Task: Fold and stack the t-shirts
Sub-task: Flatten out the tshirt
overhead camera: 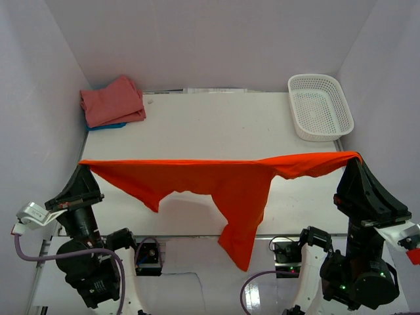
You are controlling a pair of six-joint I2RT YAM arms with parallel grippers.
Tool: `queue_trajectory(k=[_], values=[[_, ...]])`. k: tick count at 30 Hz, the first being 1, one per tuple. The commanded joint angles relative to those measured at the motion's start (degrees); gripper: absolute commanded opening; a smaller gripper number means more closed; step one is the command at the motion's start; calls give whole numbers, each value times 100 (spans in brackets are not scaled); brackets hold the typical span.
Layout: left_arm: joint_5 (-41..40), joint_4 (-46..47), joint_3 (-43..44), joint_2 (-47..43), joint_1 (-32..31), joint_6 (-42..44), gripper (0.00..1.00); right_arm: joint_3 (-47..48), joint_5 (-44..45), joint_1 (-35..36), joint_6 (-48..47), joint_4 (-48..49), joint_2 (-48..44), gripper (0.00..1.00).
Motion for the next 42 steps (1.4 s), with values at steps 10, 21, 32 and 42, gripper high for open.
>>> queue_trajectory(k=[10,21,32,42], values=[[121,87,1705,1117,-479,881,0,1137,-12,69,-194,-138,780,8],[966,552,1917,1100,-837,1135,0,2000,-363,69,-194,-561,1203,8],[-291,526,1733,1188,-2376,2568,0,1807,-381,245,-176,-297,1335,8],[75,218,2022,1802,-1851,2007,0,1517,-354,104,-142,-201,1554,8]])
